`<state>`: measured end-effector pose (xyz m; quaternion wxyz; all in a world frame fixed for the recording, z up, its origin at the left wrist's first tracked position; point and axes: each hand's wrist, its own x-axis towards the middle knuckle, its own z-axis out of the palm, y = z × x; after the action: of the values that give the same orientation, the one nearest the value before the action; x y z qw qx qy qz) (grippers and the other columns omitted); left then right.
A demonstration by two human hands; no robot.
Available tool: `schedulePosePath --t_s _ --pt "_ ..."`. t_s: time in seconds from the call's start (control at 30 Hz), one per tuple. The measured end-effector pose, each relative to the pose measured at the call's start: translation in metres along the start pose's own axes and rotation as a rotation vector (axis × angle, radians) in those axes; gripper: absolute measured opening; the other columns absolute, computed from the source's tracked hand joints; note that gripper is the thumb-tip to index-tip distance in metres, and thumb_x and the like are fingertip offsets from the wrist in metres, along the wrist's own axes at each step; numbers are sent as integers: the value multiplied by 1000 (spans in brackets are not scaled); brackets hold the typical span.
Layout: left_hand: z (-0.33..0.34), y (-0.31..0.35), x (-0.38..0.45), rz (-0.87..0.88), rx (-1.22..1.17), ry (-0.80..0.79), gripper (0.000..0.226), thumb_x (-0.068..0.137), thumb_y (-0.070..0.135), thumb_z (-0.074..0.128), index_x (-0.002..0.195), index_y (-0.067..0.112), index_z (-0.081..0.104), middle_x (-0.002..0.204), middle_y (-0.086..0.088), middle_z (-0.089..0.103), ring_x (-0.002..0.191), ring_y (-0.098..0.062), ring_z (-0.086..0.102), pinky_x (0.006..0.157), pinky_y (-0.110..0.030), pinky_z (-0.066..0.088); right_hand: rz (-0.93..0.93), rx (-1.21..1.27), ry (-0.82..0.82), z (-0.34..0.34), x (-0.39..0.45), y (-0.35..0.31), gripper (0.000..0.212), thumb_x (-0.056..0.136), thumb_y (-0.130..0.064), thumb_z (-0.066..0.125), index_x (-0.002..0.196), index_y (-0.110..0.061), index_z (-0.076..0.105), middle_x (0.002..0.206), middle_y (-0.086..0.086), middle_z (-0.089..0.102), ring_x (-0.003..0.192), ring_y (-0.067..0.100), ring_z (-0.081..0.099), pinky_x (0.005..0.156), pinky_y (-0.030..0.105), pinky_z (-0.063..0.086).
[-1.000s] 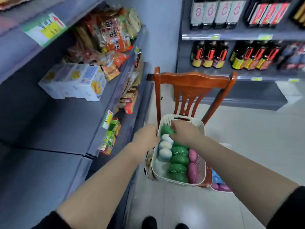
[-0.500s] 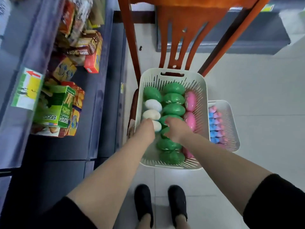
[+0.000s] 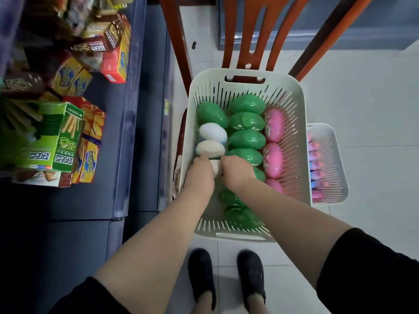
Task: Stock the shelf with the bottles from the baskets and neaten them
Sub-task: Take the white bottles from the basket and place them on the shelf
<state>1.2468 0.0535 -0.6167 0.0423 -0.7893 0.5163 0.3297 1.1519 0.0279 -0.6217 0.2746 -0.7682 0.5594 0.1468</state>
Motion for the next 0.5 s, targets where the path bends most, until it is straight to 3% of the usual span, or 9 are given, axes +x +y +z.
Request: schedulePosePath --t_s 0.17,0.27,0.37,0.5 --pt "-31 4 -25 61 -99 -50 36 95 7 42 131 1 42 131 -19 48 117 -35 50 100 -44 42 -71 143 7 -28 -27 8 34 80 -36 68 102 -12 59 100 7 64 94 29 60 73 35 46" --pt "-70 9 -48 151 -203 -58 37 93 12 51 127 0 45 127 -18 50 116 -35 51 97 -46 43 -133 131 72 -65 -49 6 37 77 -41 70 102 -14 61 99 3 63 92 24 60 74 36 50" --pt "-116 15 -82 227 -204 22 42 84 19 66 122 7 52 116 -11 57 107 -28 55 90 -39 45 -193 117 133 -115 -77 1 43 75 -46 71 107 -19 61 97 -2 62 88 18 59 73 33 50" --pt "-179 30 -130 319 -376 155 36 81 18 70 113 8 56 104 -7 60 96 -24 57 81 -34 47 -290 223 226 -186 -120 -14 53 72 -50 74 115 -20 62 101 -3 63 91 16 59 79 35 51"
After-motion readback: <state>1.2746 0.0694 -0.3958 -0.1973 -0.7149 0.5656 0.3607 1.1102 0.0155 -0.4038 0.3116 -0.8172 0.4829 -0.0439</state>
